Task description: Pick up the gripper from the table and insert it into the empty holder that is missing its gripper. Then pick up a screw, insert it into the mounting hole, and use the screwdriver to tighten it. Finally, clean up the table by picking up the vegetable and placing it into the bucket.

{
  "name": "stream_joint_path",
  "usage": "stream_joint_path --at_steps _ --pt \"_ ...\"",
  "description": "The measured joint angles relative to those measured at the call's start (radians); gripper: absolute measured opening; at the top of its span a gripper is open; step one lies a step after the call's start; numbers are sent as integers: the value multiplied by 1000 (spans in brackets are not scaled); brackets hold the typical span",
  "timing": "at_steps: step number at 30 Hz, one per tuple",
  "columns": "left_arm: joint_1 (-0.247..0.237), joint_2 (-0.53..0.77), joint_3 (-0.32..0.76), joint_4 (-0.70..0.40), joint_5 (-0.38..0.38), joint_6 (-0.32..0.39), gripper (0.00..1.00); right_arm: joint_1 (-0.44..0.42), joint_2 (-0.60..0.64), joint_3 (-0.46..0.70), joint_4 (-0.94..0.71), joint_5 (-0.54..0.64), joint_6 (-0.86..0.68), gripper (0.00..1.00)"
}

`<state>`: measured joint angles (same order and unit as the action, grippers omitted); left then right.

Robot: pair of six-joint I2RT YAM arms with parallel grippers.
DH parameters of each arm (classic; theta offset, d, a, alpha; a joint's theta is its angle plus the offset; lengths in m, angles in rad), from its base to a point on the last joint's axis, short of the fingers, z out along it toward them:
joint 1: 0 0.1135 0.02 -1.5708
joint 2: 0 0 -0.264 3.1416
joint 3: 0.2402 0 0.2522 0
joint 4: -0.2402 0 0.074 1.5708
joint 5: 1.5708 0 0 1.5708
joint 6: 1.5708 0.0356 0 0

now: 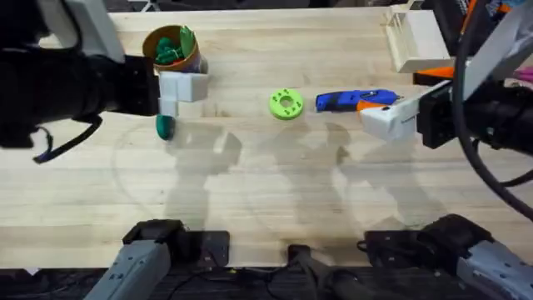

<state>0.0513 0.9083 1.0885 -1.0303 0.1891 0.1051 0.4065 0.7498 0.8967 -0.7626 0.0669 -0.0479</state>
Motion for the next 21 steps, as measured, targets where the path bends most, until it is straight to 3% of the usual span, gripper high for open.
stream_joint_path --at_steps 6,10,15,21 --pt "9 64 0 -12 -135 11 985 0 0 0 0 0 0 989" --pt "62 126 2 -36 -215 11 985 0 0 0 0 0 0 989" --pt "134 265 17 -49 -253 10 985 0 0 0 0 0 0 989" --pt "174 466 97 -83 -261 11 985 0 0 0 -1 0 0 990"
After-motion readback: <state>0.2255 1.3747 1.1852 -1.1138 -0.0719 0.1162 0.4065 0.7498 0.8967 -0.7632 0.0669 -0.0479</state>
